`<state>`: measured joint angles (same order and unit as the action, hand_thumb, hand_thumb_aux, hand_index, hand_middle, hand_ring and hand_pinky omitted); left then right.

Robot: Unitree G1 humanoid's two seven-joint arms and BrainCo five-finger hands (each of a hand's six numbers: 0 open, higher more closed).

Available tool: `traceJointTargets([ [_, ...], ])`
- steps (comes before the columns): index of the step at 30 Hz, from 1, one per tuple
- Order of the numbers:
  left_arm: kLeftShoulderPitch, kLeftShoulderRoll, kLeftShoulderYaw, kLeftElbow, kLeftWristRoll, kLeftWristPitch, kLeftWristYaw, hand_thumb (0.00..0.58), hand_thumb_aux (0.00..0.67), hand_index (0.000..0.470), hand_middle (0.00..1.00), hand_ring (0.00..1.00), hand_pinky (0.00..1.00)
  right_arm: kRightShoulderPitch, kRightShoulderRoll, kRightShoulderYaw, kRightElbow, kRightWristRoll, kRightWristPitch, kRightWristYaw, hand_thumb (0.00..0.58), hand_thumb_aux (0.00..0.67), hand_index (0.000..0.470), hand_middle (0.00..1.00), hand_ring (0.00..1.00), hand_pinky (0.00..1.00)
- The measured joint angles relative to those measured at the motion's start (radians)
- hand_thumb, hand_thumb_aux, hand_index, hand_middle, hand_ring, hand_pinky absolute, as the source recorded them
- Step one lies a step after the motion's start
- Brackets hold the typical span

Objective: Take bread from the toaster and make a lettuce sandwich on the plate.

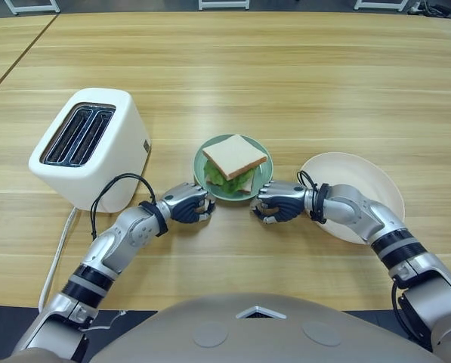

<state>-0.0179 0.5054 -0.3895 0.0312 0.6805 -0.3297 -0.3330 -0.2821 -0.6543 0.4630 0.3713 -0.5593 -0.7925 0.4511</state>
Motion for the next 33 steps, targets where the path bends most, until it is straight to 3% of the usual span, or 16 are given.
traceJointTargets([
  [17,-0.436,-0.117,-0.061,0.579,-0.006,-0.052,0.134,0.580,0.670,0.470,1.00,1.00,1.00,-0.477,0.228,0.166,0.655,-0.169,-0.008,-0.264,0.580,0.670,0.470,1.00,1.00,1.00],
  [27,-0.469,-0.119,-0.070,0.661,-0.015,-0.108,0.194,0.580,0.670,0.470,1.00,1.00,1.00,-0.514,0.235,0.200,0.724,-0.197,-0.043,-0.372,0.580,0.670,0.470,1.00,1.00,1.00],
  [31,-0.391,-0.096,-0.059,0.509,-0.035,-0.095,0.176,0.580,0.670,0.470,1.00,1.00,1.00,-0.496,0.196,0.190,0.643,-0.202,-0.078,-0.397,0.580,0.670,0.470,1.00,1.00,1.00],
  [32,-0.358,-0.091,-0.050,0.451,-0.038,-0.090,0.170,0.519,0.452,0.317,1.00,1.00,1.00,-0.483,0.179,0.177,0.610,-0.190,-0.092,-0.400,0.564,0.560,0.393,1.00,1.00,1.00],
  [33,-0.314,-0.085,-0.029,0.357,-0.056,-0.077,0.168,0.482,0.394,0.276,1.00,1.00,1.00,-0.457,0.155,0.146,0.552,-0.160,-0.115,-0.403,0.511,0.439,0.308,1.00,1.00,1.00],
])
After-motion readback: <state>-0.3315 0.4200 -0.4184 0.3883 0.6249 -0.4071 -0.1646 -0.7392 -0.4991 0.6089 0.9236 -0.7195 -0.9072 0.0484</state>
